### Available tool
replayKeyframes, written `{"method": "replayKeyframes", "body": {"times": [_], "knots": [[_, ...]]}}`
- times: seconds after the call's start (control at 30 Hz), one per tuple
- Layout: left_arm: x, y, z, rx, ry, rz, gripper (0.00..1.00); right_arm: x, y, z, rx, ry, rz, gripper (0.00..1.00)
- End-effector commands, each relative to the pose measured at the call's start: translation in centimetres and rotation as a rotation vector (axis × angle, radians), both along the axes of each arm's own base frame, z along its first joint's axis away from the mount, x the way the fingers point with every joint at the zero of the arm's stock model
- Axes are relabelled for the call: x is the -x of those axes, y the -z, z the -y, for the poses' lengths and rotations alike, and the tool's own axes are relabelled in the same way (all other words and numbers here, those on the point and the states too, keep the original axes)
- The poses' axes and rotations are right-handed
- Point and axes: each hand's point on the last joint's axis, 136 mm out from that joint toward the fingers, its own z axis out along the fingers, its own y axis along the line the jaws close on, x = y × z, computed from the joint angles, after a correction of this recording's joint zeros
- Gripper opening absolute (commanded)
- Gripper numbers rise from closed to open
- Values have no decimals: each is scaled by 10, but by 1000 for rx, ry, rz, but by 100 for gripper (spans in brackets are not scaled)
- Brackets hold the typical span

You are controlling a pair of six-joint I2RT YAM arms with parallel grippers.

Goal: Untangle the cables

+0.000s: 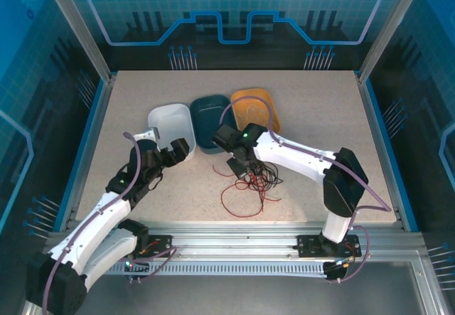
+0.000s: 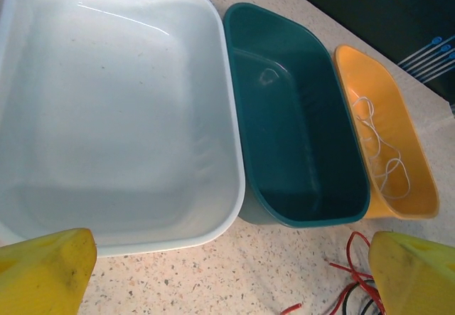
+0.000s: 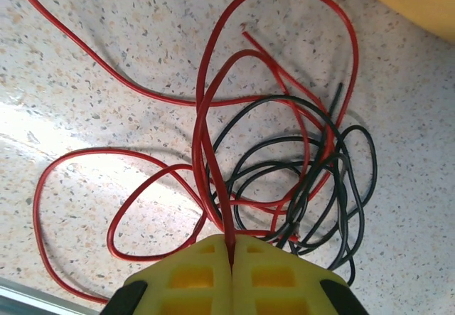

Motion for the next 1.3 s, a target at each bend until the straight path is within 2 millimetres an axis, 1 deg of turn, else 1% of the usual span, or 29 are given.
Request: {"method": "replayKeyframes", "body": {"times": [0.0,0.2,0.37,0.53,0.67,0.87,1.0,1.13,1.27], "knots": [[-7,-15,12,14,75,48,99,-2,-28,4,-36,34,60,0],[-13,-16,30,47,164,38,99,-10,-57,5,-128,85,138,0],[-19,-19,42,85,204,39,99,-16,-88,1,-241,126,212,0],[-24,-25,50,109,236,60,99,-22,-120,5,-339,151,289,0],[-26,-26,56,125,268,65,99,-27,-131,11,-367,162,316,0],[-25,-28,65,142,316,71,99,-30,-151,14,-404,153,349,0],[-25,-36,71,147,361,91,99,-30,-168,15,-428,142,373,0],[-24,-46,75,145,392,118,99,-24,-183,15,-485,133,382,0],[-24,-50,78,137,413,124,99,-13,-196,18,-550,120,382,0]]}}
